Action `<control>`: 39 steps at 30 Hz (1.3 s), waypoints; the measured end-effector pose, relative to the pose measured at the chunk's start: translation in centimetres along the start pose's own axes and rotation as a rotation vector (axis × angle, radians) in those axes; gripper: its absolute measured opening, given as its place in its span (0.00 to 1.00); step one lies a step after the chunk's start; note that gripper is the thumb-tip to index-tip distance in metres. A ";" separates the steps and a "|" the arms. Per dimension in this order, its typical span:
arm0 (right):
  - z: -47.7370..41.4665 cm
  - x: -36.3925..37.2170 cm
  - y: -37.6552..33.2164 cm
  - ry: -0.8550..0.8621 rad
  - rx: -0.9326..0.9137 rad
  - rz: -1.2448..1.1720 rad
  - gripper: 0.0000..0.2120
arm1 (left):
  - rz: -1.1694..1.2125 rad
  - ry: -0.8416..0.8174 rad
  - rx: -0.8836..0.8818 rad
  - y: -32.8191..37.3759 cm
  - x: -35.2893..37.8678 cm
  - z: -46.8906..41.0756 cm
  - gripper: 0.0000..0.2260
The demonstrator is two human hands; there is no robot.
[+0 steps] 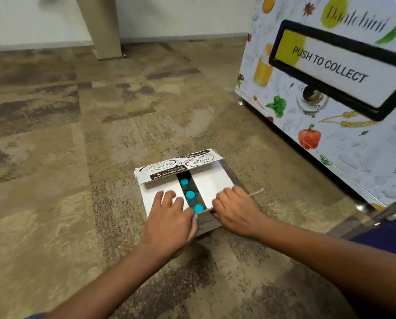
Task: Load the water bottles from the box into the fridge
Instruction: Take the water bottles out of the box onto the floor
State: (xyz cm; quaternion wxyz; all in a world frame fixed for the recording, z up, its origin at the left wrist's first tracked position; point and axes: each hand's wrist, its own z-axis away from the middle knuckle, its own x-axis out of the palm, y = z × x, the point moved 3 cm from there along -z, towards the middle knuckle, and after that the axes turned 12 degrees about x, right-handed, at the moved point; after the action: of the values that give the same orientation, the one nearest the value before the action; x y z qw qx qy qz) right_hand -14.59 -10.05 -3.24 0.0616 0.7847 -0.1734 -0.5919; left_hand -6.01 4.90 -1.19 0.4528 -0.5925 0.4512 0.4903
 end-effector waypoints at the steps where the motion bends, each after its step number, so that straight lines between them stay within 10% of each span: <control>1: 0.6 0.0 -0.3 -0.009 -0.011 -0.003 0.08 | 0.053 -0.065 -0.023 0.0 -0.2 -0.1 0.20; 7: 3.2 0.0 -2.7 -0.202 -0.115 0.007 0.12 | 0.312 -0.411 0.067 -1.5 2.1 -1.2 0.17; 14: 5.5 3.1 -6.6 -0.392 -0.229 -0.018 0.29 | 0.053 -0.256 0.230 -2.4 7.2 -1.3 0.23; 27: -0.8 4.2 -4.1 -0.380 0.063 0.035 0.16 | 0.020 -0.209 0.244 -2.8 8.3 -2.0 0.23; 39: -4.2 5.6 0.2 -0.485 -0.338 0.188 0.21 | -0.044 -0.096 0.173 -3.2 5.6 -2.1 0.12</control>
State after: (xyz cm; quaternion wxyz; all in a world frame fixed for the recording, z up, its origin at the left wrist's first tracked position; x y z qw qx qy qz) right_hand -9.26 -12.58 -7.05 0.2024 0.5798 -0.1538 -0.7741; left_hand -1.89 2.94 -6.25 0.5340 -0.5369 0.4563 0.4673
